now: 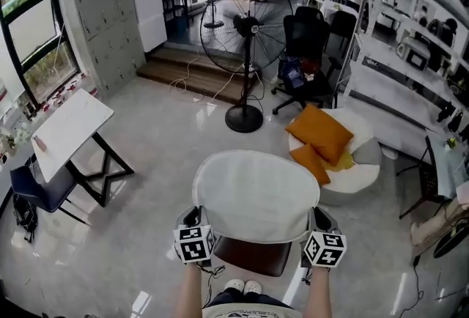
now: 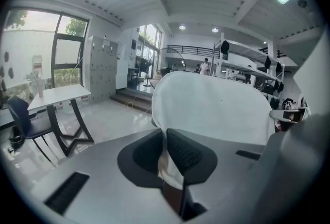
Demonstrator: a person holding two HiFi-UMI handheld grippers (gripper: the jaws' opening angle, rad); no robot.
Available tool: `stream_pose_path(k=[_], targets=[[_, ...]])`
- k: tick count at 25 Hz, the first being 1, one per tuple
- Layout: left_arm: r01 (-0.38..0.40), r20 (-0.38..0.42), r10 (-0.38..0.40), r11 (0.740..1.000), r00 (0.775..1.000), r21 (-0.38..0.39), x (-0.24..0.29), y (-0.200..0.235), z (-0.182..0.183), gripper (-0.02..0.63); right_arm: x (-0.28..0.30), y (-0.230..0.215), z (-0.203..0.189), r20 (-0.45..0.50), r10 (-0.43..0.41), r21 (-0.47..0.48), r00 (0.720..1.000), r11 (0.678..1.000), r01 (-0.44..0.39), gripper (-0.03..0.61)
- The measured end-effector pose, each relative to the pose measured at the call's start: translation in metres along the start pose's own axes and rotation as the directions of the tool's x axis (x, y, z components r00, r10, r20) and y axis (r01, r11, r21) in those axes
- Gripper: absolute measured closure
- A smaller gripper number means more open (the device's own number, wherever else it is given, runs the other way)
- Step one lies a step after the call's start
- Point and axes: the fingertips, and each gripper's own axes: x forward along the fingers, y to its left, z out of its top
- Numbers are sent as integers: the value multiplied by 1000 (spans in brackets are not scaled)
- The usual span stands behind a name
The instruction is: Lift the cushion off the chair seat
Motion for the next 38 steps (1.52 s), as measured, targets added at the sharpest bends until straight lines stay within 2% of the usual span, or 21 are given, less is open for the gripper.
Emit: stream_pose_path(k=[6, 13, 19, 38], targets=[[7, 102, -6, 1000, 995, -9, -29, -3, 38, 571, -25, 10, 46, 120, 12, -28, 993, 1000, -8, 541], [14, 182, -11, 1000, 983, -13, -53, -10, 62, 571, -45, 11, 77, 216, 22, -39, 976, 999, -14, 543], [1, 214, -2, 1000, 977, 3, -67, -15, 78, 571, -52, 9, 90, 241, 35, -16, 970, 999, -32, 543], [-3, 234, 4, 1000, 972, -3, -73, -15, 79, 571, -53, 11, 94, 253, 45, -25, 966, 999, -40, 543]])
